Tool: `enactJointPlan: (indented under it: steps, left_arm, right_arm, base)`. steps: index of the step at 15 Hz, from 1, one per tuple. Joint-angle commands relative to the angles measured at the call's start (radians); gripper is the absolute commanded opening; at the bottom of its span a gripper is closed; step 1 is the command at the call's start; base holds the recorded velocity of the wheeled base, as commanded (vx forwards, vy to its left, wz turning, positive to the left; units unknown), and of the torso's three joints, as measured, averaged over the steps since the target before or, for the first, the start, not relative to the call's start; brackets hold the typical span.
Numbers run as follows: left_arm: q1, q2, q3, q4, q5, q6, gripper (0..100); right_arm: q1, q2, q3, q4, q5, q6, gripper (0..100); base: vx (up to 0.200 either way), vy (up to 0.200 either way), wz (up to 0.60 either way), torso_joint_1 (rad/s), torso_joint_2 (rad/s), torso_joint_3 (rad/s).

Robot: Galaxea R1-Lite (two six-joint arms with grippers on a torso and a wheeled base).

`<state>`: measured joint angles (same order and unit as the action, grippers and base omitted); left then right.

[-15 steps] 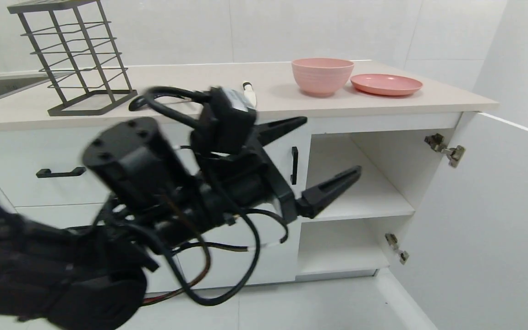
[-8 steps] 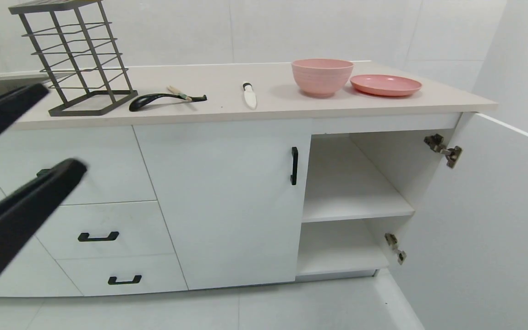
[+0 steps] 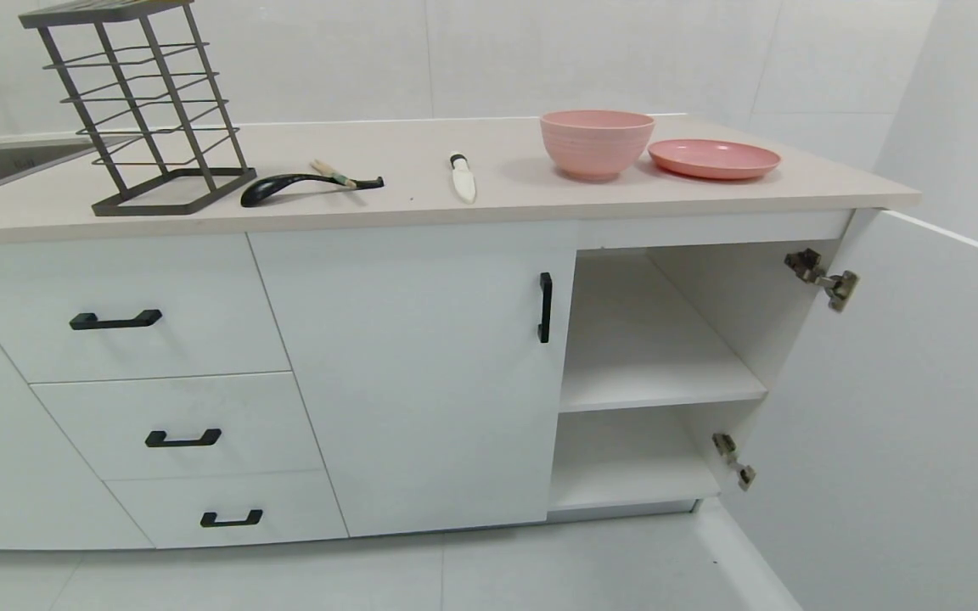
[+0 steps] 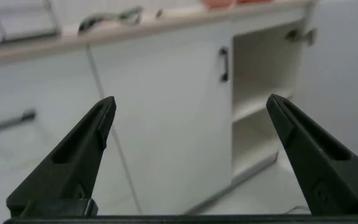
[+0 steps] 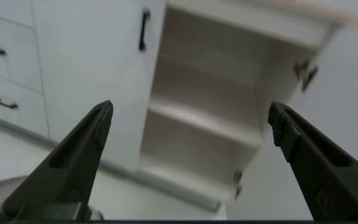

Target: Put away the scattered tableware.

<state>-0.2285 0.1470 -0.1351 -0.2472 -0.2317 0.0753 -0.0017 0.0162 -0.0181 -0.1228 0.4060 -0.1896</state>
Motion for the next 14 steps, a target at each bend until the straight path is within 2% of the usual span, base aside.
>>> enactJointPlan:
  steps: [1,2,3,5,6,8,9,10,11,12,13,14]
  left_arm:
    - [0.052,-0.050,0.135,0.034,0.072,-0.008,100]
    - [0.060,-0.049,0.135,0.048,0.097,-0.009,100]
    - [0.084,-0.050,0.134,0.055,0.134,-0.026,100]
    - [0.092,-0.050,0.135,0.069,0.143,-0.028,100]
    - [0.120,-0.050,0.135,0.109,0.173,-0.022,100]
    - [0.195,-0.070,0.135,0.134,0.184,-0.009,100]
    - [0.239,-0.147,0.135,0.194,0.198,0.024,100]
    - [0.229,-0.147,0.135,0.187,0.227,0.029,100]
    - [0.227,-0.147,0.135,0.189,0.272,0.011,100]
    - [0.227,-0.147,0.135,0.190,0.255,-0.037,100]
    - [0.227,-0.147,0.135,0.190,0.255,-0.037,100]
    - [0.227,-0.147,0.129,0.275,0.207,-0.069,100]
  right_arm:
    - [0.000,-0.009,0.017,0.077,-0.073,0.010,100]
    - [0.000,-0.009,0.017,0.075,-0.095,0.019,100]
    - [0.000,-0.009,0.018,0.069,-0.128,0.064,100]
    - [-0.001,-0.009,0.018,0.071,-0.131,0.139,100]
    - [-0.001,-0.009,0.018,0.071,-0.139,0.180,100]
    - [0.000,-0.009,0.018,0.071,-0.208,0.187,100]
    - [0.000,-0.009,0.018,0.071,-0.237,0.188,100]
    - [0.000,-0.009,0.018,0.071,-0.243,0.187,100]
    - [0.000,-0.009,0.018,0.071,-0.243,0.187,100]
    - [-0.001,-0.009,0.018,0.072,-0.245,0.185,100]
    - [-0.001,-0.009,0.018,0.072,-0.245,0.185,100]
    - [0.000,-0.009,0.018,0.071,-0.242,0.190,100]
  base:
    - [0.000,0.000,0.00,0.000,0.00,0.000]
    - [0.000,0.000,0.00,0.000,0.00,0.000]
    - [0.000,0.000,0.00,0.000,0.00,0.000]
    - [0.000,0.000,0.00,0.000,0.00,0.000]
    - [0.000,0.000,0.00,0.000,0.00,0.000]
    - [0.000,0.000,0.00,0.000,0.00,0.000]
    - [0.000,0.000,0.00,0.000,0.00,0.000]
    - [0.000,0.000,0.00,0.000,0.00,0.000]
    - [0.000,0.000,0.00,0.000,0.00,0.000]
    - [0.000,0.000,0.00,0.000,0.00,0.000]
    - [0.000,0.000,0.00,0.000,0.00,0.000]
    - [0.000,0.000,0.00,0.000,0.00,0.000]
